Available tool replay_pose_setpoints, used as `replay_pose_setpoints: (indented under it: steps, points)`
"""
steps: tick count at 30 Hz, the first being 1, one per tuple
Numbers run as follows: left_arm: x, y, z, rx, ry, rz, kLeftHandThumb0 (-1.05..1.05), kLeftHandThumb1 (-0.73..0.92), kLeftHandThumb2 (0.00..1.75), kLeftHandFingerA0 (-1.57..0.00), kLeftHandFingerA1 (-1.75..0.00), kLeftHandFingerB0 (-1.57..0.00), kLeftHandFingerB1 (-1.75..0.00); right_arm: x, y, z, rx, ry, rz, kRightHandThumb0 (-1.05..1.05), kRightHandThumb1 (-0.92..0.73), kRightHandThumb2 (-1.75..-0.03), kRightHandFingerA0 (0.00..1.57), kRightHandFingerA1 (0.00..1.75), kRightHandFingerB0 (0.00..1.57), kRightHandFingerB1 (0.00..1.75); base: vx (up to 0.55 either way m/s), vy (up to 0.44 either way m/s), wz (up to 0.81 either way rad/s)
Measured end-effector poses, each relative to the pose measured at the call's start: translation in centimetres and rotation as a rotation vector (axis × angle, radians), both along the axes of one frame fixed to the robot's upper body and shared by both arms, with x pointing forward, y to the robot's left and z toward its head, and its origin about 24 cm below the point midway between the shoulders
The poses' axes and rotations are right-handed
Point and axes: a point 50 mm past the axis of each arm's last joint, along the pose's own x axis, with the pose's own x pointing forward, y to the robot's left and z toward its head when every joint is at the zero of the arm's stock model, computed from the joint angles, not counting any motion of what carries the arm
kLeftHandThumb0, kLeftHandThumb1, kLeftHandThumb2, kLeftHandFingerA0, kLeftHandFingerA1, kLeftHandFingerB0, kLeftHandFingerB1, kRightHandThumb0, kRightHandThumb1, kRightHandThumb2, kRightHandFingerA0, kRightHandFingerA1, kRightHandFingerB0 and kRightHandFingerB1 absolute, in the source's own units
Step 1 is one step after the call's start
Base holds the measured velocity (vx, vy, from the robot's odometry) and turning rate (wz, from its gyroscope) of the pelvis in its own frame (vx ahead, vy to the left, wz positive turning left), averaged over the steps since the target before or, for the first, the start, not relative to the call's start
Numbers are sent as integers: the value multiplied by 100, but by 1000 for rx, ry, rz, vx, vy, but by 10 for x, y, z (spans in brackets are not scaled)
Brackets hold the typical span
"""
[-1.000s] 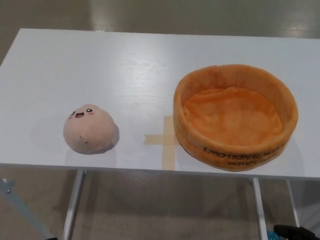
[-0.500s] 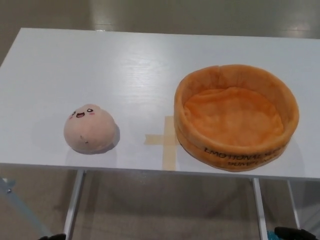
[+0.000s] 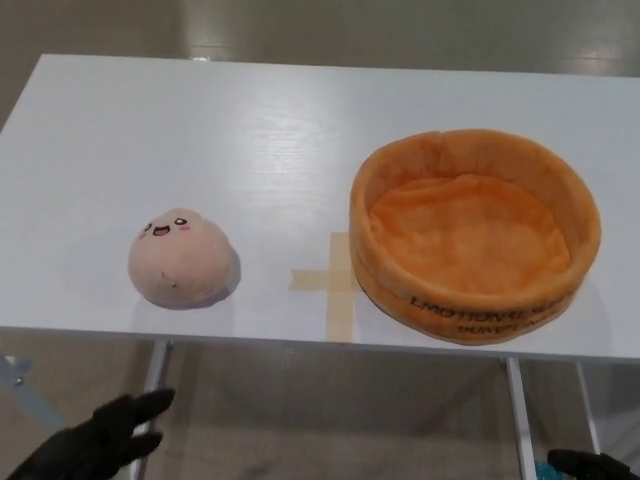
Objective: Use the left hand to pick up the pink round toy on the left and place it inside the orange plate on the desk.
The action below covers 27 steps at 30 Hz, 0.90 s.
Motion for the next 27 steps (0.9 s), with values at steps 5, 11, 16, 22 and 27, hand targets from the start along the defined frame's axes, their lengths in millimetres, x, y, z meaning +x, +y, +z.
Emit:
replay_pose_setpoints:
  steps: [5, 11, 16, 22, 27]
  points:
    - [6, -13, 32, -13, -123, -104, -40, 41, 64, -3, -28, -6, -20, 0, 0, 0, 0, 0, 0, -7, -26, -92, 53, 78, 55, 74, 0, 0, 0]
    - [14, -35, 82, -41, -310, -240, -33, 43, 62, -6, -27, -6, -23, 0, 0, 0, 0, -1, 1, -6, -26, -92, 52, 78, 57, 75, 0, 0, 0]
    - [22, -53, 137, -70, -498, -365, -31, 46, 56, -7, -28, -11, -25, 0, 0, 0, 0, -1, 0, -8, -29, -85, 45, 91, 57, 73, 0, 0, 0]
    - [27, -64, 180, -126, -636, -444, -22, 40, 89, -2, -51, 0, -48, 0, 0, 0, 2, -1, -5, -3, -27, -93, 58, 81, 58, 76, 0, 0, 0]
    - [34, -65, 196, -155, -703, -432, -35, 40, 63, -4, -21, -9, -28, 0, 0, 0, -2, -1, -7, -10, -26, -92, 53, 78, 57, 76, 0, 0, 0]
